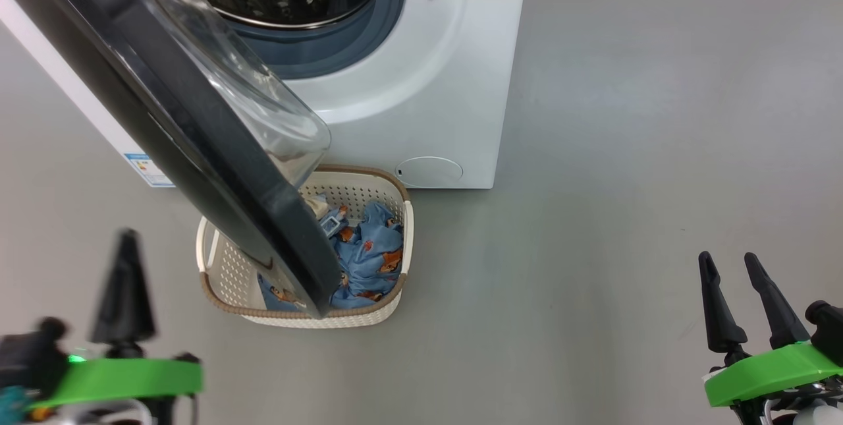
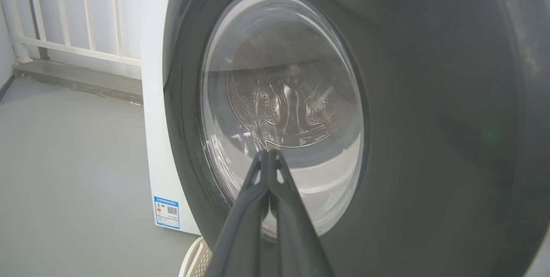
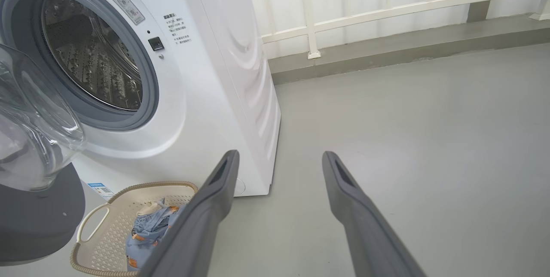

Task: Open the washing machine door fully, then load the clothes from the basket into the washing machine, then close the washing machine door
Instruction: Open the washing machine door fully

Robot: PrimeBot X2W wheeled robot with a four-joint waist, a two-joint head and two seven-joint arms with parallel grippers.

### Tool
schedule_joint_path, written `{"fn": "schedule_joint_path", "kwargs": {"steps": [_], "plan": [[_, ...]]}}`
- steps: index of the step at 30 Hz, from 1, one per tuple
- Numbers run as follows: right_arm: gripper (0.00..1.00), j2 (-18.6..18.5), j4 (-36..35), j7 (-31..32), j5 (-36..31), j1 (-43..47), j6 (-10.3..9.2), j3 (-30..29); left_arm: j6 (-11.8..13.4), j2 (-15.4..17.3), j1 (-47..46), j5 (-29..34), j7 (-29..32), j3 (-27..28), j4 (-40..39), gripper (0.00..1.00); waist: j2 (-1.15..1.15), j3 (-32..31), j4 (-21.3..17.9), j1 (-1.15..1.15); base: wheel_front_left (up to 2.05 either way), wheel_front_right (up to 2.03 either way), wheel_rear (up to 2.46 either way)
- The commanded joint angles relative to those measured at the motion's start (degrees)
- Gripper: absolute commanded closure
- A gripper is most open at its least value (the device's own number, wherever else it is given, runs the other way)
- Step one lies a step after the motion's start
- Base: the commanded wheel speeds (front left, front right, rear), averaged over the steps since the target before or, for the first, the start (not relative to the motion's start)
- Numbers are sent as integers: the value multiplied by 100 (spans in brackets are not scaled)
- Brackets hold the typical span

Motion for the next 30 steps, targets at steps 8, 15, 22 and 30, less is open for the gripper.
{"fn": "schedule_joint_path", "kwargs": {"steps": [8,15,22,30], "plan": [[0,-78,-210,-75,-92,3,23,106,37,40,-334,-120,-36,457,-1880,100,0,40,28,0,0,0,0],[0,-84,-214,-75,-100,-2,23,140,64,38,-337,-56,-36,-615,-2698,100,0,55,15,0,0,0,0],[0,-78,-224,-75,-110,-65,23,202,35,38,-446,-22,-36,-2038,-2319,100,0,122,-50,0,0,0,0],[0,-86,-234,-75,-123,-80,23,226,104,37,-517,-300,-36,-2532,-1393,100,0,178,-94,0,0,0,0]]}}
